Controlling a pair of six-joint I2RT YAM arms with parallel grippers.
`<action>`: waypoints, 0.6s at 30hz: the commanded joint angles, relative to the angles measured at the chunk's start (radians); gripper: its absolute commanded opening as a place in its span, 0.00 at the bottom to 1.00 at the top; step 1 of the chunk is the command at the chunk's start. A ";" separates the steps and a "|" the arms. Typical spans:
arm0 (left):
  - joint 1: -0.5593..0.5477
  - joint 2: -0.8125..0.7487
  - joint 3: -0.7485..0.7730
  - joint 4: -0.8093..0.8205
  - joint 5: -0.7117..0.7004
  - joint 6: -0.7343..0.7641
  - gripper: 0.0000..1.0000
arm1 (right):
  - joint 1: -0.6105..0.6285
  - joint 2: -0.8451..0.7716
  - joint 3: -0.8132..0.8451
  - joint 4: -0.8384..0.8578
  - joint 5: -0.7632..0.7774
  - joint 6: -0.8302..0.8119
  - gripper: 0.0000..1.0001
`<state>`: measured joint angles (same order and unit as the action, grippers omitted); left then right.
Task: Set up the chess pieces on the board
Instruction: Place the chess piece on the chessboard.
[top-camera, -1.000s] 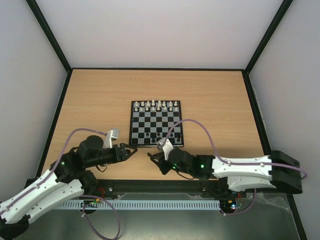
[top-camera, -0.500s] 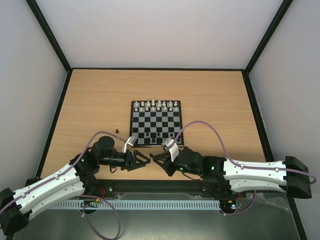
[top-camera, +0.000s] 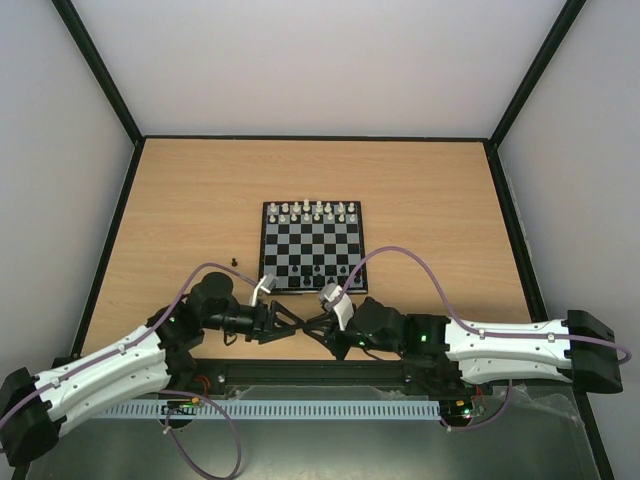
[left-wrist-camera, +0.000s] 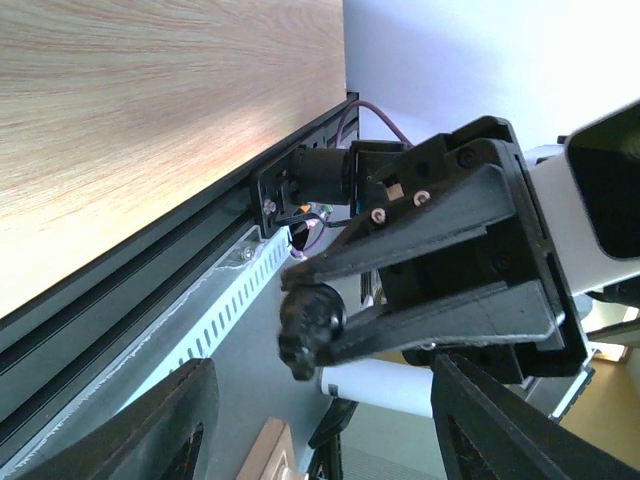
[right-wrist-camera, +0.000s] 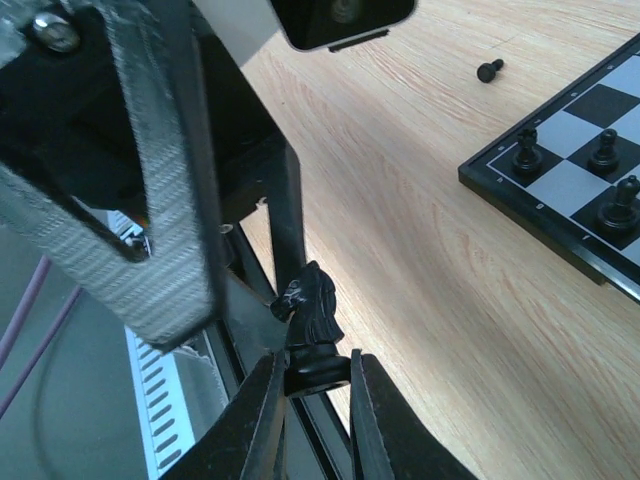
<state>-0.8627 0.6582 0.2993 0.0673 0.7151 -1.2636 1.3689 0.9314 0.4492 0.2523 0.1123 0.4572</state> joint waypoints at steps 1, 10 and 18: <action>0.007 0.018 -0.017 0.045 0.029 0.004 0.59 | 0.019 -0.001 0.005 0.031 -0.015 -0.024 0.08; 0.028 0.031 -0.031 0.048 0.041 0.013 0.33 | 0.025 0.004 0.003 0.033 -0.019 -0.028 0.08; 0.046 0.030 -0.042 0.049 0.051 0.015 0.19 | 0.025 0.007 0.002 0.038 -0.017 -0.029 0.08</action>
<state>-0.8291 0.6880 0.2729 0.1009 0.7395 -1.2594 1.3834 0.9360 0.4492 0.2634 0.0967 0.4469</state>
